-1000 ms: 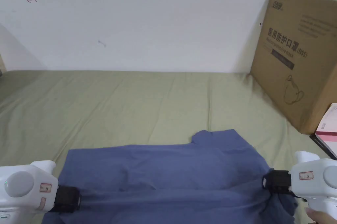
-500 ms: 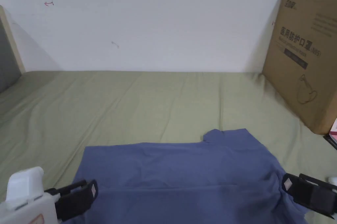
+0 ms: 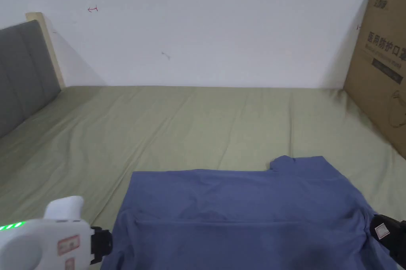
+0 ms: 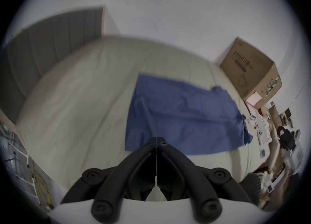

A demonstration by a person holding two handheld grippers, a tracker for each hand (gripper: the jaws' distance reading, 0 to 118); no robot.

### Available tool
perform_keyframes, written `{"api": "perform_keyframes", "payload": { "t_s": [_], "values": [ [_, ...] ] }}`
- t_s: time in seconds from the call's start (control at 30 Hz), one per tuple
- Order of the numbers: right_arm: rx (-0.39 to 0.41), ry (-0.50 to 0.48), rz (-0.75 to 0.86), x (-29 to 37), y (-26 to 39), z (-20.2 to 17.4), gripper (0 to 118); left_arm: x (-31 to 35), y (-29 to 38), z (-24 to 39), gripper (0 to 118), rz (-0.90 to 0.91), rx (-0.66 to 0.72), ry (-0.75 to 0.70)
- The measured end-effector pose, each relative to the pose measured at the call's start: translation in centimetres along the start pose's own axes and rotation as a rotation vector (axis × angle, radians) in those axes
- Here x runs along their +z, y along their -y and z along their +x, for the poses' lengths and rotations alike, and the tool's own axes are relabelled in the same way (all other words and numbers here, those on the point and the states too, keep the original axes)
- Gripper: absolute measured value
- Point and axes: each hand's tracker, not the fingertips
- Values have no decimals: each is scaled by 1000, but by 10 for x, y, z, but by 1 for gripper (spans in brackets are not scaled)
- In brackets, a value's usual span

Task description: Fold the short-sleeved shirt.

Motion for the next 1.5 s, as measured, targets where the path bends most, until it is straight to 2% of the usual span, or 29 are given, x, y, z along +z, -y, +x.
{"api": "perform_keyframes", "payload": {
  "t_s": [0.03,0.07,0.1,0.13,0.17,0.2,0.23,0.37,0.5,0.53,0.6,0.67,0.7,0.73,0.77,0.83,0.87,0.9,1.07,1.1,1.13,1.17,1.23,1.27,1.33,1.4,1.43,1.47,1.5],
  "values": [
    [-23,-2,-1,-1,0,1,0,-16,-6,-4,2,-38,-8,-6],
    [-42,-6,-3,-2,-1,2,0,-32,-10,-8,20,-61,-27,-16],
    [-56,-12,-3,-3,-1,3,0,-47,-14,-10,74,-91,-74,-53],
    [-64,-13,5,-2,-1,3,0,-58,-17,-12,106,-116,-112,-96],
    [-75,-13,12,-1,-1,3,0,-73,-15,-12,109,-151,-128,-131],
    [-82,-15,12,0,-3,12,0,-84,-13,-15,104,-184,-152,-145],
    [-84,-15,10,0,-3,14,0,-91,-14,-17,105,-179,-159,-149],
    [-77,5,-10,-4,-3,18,0,-124,-8,-33,105,-239,-111,-191],
    [-68,19,-19,-9,-2,25,0,-142,-3,-44,118,-245,-48,-110],
    [-83,0,-26,-11,-2,28,0,-144,-2,-43,118,-237,-61,-127],
    [-177,-36,-30,-14,0,36,0,-143,5,-42,118,-214,-83,-147],
    [-225,-24,-20,-14,1,43,0,-139,6,-39,118,-194,-88,-160],
    [-227,-7,-21,-14,1,47,0,-135,9,-36,115,-169,-96,-169],
    [-229,7,-25,-14,2,51,0,-128,10,-32,106,-143,-117,-189],
    [-216,44,-39,-13,1,56,0,-117,10,-29,89,-104,-143,-206],
    [-191,98,-82,-14,-3,68,0,-96,10,-23,17,-41,-179,-212],
    [-184,114,-119,-17,-6,74,0,-88,8,-22,3,-29,-178,-150],
    [-180,125,-156,-20,-8,81,0,-83,7,-21,3,-36,-148,-84],
    [-168,195,-313,-47,-15,113,3,-56,1,-4,3,-1,-181,-82],
    [-168,217,-364,-57,-16,118,41,-53,-1,-1,3,6,-181,-78],
    [-174,244,-450,-71,-17,124,87,-51,-2,-1,3,13,-171,-70],
    [-174,286,-531,-85,-15,131,118,-50,-3,0,3,13,-164,-60],
    [-182,359,-628,-106,-5,144,116,-52,-4,-1,3,6,-154,-54],
    [-189,360,-548,-110,-7,148,116,-53,-3,-2,3,1,-149,-58],
    [-213,364,-643,-119,-2,155,116,-57,0,-5,3,-16,-141,-63],
    [-211,360,-650,-143,7,167,114,-63,2,-10,3,-38,-136,-69],
    [-227,337,-672,-149,12,170,109,-65,3,-12,3,-46,-134,-72],
    [-244,322,-708,-152,16,171,97,-66,4,-14,3,-56,-130,-73],
    [-233,347,-720,-153,20,169,76,-69,3,-16,3,-64,-126,-73]
  ]
}}
